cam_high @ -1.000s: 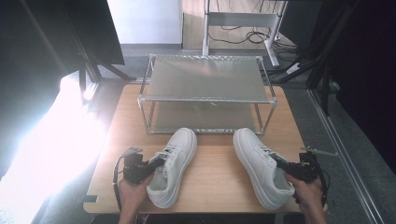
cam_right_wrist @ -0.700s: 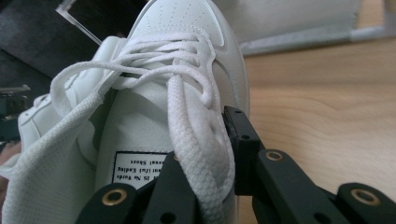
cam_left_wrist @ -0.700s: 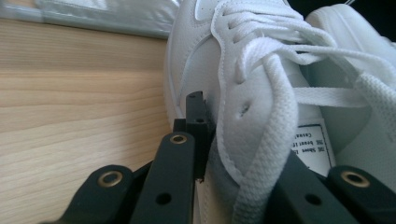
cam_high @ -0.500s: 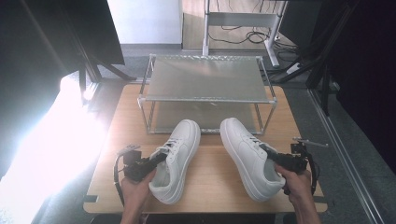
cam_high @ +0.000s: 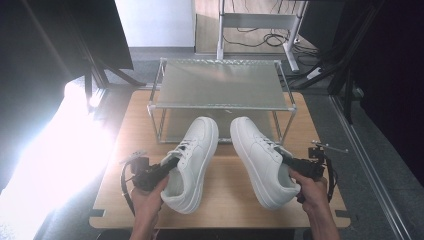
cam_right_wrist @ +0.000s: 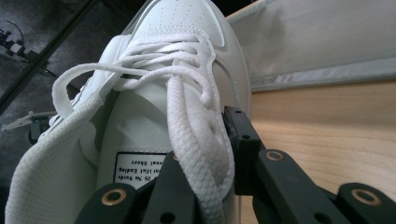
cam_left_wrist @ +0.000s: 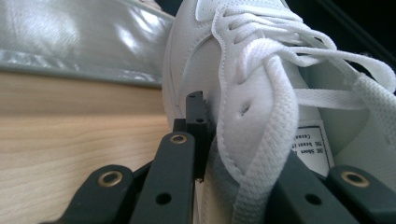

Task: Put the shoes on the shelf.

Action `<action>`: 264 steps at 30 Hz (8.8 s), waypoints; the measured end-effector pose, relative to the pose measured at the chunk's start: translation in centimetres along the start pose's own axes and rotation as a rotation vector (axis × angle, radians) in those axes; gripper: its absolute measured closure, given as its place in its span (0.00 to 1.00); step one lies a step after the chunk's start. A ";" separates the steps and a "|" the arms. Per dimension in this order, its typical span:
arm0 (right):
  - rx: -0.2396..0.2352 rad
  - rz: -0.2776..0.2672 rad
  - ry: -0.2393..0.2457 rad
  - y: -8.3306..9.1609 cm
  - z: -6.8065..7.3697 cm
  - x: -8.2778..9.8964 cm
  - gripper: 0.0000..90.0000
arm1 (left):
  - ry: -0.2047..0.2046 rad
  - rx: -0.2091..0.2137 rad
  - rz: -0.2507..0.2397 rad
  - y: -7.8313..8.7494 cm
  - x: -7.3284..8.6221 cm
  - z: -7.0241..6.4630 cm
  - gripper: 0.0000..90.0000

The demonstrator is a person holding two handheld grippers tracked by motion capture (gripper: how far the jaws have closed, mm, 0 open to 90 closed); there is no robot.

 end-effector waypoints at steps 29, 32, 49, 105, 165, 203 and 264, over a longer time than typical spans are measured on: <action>-0.072 -0.115 -0.013 -1.3 5.6 -2.6 0.92 | 0.042 -0.003 -0.152 -1.3 -4.8 -2.2 0.92; -0.078 -0.121 -0.013 -1.5 6.2 -3.0 0.92 | 0.046 -0.001 -0.160 -1.5 -5.4 -2.2 0.92; -0.065 -0.187 -0.059 -3.8 8.2 -6.4 0.92 | 0.073 -0.046 -0.197 -3.8 -9.2 -1.3 0.92; 0.082 -0.289 -0.209 -12.9 8.4 -17.0 0.91 | 0.187 -0.232 -0.109 -12.8 -20.5 5.4 0.92; -0.029 -0.200 -0.158 -14.2 9.5 -16.8 0.38 | 0.161 -0.094 -0.115 -13.4 -20.4 5.2 0.37; -0.147 -0.110 -0.052 -8.0 8.0 -12.7 0.28 | 0.021 -0.035 -0.171 -6.5 -16.1 3.9 0.16; 0.284 0.097 0.405 -2.9 -2.2 2.2 0.14 | -0.299 -0.159 0.098 -0.6 3.5 2.6 0.08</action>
Point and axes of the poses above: each handheld gripper's, and its own axes: y roughly backward along the jaws, x roughly out of its underside, z roughly to its left, the point moved 3 cm from there along -y, roughly forward along the jaws, and after that the axes turned 15 degrees about -y, right-handed, at the moved point
